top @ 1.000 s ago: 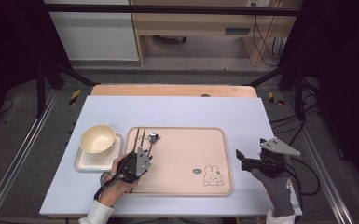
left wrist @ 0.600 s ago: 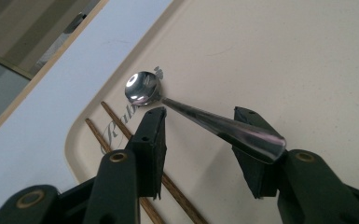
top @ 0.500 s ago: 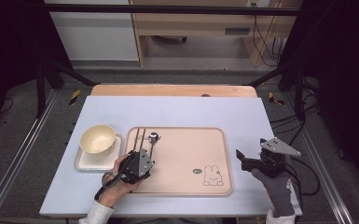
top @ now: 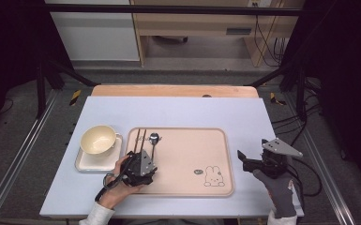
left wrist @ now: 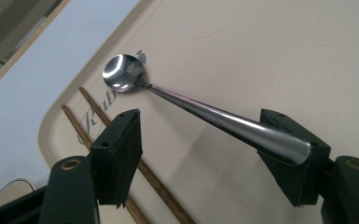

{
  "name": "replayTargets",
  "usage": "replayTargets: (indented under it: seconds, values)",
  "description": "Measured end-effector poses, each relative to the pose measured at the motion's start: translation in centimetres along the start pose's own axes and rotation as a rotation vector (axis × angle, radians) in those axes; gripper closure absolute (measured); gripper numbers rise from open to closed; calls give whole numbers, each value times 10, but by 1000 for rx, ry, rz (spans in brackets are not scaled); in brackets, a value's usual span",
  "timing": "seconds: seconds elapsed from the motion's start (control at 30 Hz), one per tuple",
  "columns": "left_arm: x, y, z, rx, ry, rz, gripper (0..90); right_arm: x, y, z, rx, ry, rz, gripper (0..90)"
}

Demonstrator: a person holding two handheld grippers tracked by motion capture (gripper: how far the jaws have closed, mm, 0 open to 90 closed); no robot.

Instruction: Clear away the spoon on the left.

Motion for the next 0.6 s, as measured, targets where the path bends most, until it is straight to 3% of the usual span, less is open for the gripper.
replayTargets:
  seconds: [0.3,0.6]
  values:
    - [3,-2,-3,10,-4,18,238,0,1,0,0,2,-3,33]
    - [4,0,-6,48,3,17,216,0,0,0,-1,3,0,33]
Point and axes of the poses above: each handheld gripper's, and its own axes: y roughly backward along the jaws, x roughly out of its underside, z roughly to its left, the point moved 5 cm from there along -y, roughly forward along the jaws, and after that the axes turned 9 degrees about z, right-handed, at the moved point
